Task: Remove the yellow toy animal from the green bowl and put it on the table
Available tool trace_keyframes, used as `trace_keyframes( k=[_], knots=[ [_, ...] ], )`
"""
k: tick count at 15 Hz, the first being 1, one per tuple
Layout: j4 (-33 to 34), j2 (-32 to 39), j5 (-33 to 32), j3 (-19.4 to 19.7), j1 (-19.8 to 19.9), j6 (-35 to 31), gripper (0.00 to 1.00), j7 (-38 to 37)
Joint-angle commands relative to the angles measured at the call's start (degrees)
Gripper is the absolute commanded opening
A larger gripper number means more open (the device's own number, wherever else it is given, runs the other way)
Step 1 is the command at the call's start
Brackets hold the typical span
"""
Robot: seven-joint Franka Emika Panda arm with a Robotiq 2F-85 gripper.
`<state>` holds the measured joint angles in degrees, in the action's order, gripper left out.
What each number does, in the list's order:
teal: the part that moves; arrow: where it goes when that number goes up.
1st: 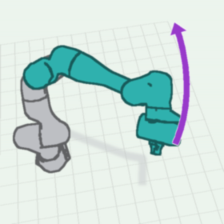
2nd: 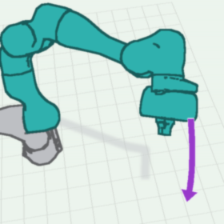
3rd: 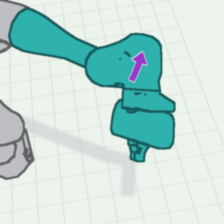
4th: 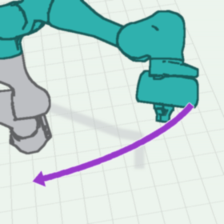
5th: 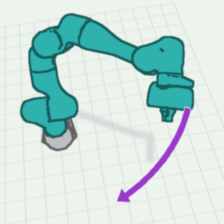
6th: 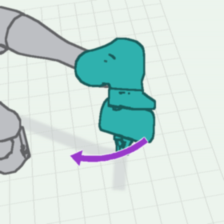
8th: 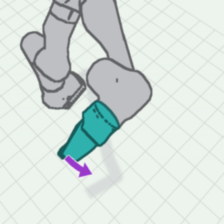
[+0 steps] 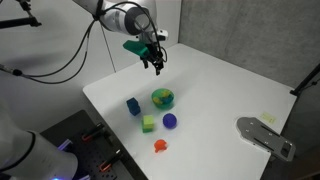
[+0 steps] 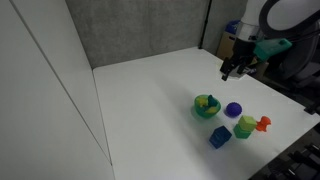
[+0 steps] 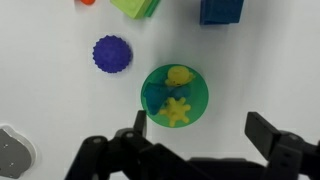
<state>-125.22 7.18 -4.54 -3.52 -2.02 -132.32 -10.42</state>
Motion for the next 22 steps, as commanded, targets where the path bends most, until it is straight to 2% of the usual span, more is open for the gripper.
trace_keyframes(
  k=[1, 6, 7, 8, 15, 22],
  knots=[
    [3.1, 6.5, -2.9, 1.6, -1.0, -3.4, 1.00, -4.4],
    [5.5, 13.9, -1.8, 3.7, -2.0, -4.9, 1.00, -7.0],
    [6.0, 14.5, -1.6, 4.0, -2.2, -3.9, 1.00, -7.3],
    [3.4, 12.6, -1.3, 3.7, -1.9, -5.3, 1.00, -5.2],
    [6.5, 17.7, -2.0, 5.3, -3.0, -4.3, 1.00, -7.9],
    [9.6, 26.0, 3.7, 4.2, -1.9, -8.2, 1.00, -6.0]
  ],
)
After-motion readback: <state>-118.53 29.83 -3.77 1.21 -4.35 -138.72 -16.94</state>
